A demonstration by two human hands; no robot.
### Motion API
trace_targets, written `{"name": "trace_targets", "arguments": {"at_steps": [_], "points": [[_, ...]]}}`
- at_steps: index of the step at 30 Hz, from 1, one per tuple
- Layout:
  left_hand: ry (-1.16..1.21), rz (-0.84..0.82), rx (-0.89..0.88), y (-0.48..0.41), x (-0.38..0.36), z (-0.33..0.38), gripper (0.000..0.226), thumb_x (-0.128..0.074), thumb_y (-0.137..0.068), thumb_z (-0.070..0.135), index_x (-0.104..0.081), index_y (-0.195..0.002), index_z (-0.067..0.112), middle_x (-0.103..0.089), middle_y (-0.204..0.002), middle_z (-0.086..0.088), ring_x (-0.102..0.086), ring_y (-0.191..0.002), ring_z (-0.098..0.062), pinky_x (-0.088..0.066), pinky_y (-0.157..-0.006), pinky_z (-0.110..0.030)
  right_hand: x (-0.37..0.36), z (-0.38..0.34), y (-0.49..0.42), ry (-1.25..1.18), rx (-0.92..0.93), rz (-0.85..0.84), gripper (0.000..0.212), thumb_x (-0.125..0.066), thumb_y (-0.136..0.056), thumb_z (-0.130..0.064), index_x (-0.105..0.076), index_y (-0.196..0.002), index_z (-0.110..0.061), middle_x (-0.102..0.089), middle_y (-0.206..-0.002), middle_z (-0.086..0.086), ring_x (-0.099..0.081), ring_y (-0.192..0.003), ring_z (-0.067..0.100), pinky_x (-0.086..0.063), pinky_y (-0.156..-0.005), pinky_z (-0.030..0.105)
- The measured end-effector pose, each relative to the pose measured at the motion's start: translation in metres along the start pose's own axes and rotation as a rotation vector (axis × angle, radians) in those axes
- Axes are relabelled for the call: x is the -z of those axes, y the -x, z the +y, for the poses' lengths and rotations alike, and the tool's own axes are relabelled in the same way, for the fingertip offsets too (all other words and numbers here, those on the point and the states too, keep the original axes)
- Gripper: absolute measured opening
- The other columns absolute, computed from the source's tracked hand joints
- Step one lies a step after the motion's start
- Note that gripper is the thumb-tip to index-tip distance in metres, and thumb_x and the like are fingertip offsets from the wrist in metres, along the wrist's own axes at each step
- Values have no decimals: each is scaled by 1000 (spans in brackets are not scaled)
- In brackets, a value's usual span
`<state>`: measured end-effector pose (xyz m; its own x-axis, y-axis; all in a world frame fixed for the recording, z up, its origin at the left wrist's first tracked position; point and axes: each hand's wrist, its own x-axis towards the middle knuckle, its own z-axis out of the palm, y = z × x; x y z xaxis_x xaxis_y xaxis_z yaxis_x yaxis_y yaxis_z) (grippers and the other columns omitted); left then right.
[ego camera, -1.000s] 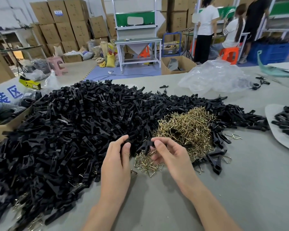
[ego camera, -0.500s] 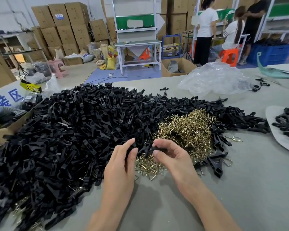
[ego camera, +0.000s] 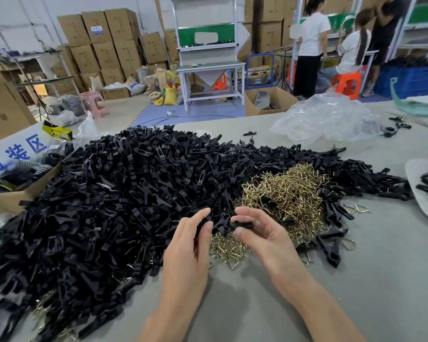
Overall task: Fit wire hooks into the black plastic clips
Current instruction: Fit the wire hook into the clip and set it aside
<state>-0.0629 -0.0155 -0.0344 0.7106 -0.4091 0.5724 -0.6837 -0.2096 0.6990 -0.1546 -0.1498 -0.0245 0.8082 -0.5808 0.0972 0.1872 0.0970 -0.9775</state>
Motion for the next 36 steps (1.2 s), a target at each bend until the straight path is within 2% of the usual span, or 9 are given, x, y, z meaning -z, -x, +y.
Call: {"name": "trace_targets", "arguments": {"at_steps": [6,11,18,22,26,30,32,34,36], "points": [[6,-5,0,1,1,1,25,-47,-100,40,-54,-125,43,-59,-107,25,-61,-96,0,-45,-74,-14,0,2,-1,-19,-6,1,38,-71,-90,-4,-74,-107,-38,-74,-108,-5,-70,-104,16,-54,-95,28],[0,-6,-12,1,0,1,25,-47,-100,41,-54,-125,44,-58,-103,24,-61,-91,-2,-44,-71,-11,1,5,-2,-46,-6,-12,41,-66,-93,1,-74,-106,-37,-75,-106,-2,-72,-102,15,-56,-89,23],[-13,11,-53,1,0,2,24,-45,-103,43,-54,-125,47,-59,-104,23,-61,-92,-6,-44,-69,-11,4,9,-3,-70,-18,-34,47,-59,-97,3,-72,-112,-40,-75,-109,1,-70,-102,14,-56,-87,25],[-37,28,-58,-1,1,3,21,-47,-99,47,-56,-118,46,-59,-103,23,-62,-89,-6,-44,-65,-13,7,11,-3,-171,-40,-39,48,-53,-99,5,-71,-116,-37,-74,-106,6,-69,-103,19,-55,-92,33],[-14,19,-17,1,0,4,18,-50,-100,44,-56,-115,54,-63,-108,29,-63,-93,2,-43,-71,-6,8,10,-5,-325,-48,10,44,-48,-100,8,-68,-123,-24,-69,-101,11,-71,-99,28,-59,-89,42],[22,-109,-6,-3,0,21,36,-46,-97,48,-46,-130,62,-61,-88,20,-56,-67,5,-38,-61,-9,10,6,-6,-370,-39,80,39,-48,-100,9,-66,-123,-18,-68,-98,11,-71,-91,25,-60,-81,35],[77,-299,-46,-19,-6,45,51,-44,-100,47,-24,-143,65,-60,-80,13,-52,-56,0,-37,-54,-14,11,3,-7,-415,-38,103,37,-50,-99,8,-63,-125,-15,-68,-100,13,-69,-92,26,-59,-79,35],[80,-538,-71,-41,-18,76,68,-46,-99,45,-2,-146,66,-65,-74,8,-47,-45,-4,-42,-47,-23,12,1,-7,-417,-11,87,32,-56,-98,3,-60,-126,-13,-69,-105,14,-66,-100,31,-55,-83,42],[82,-657,-104,-63,-29,104,70,-46,-98,45,3,-145,65,-69,-73,1,-44,-39,-5,-48,-45,-34,13,-2,-4,-395,22,60,33,-60,-97,-3,-59,-129,-12,-72,-116,12,-67,-112,28,-56,-91,43]]}}
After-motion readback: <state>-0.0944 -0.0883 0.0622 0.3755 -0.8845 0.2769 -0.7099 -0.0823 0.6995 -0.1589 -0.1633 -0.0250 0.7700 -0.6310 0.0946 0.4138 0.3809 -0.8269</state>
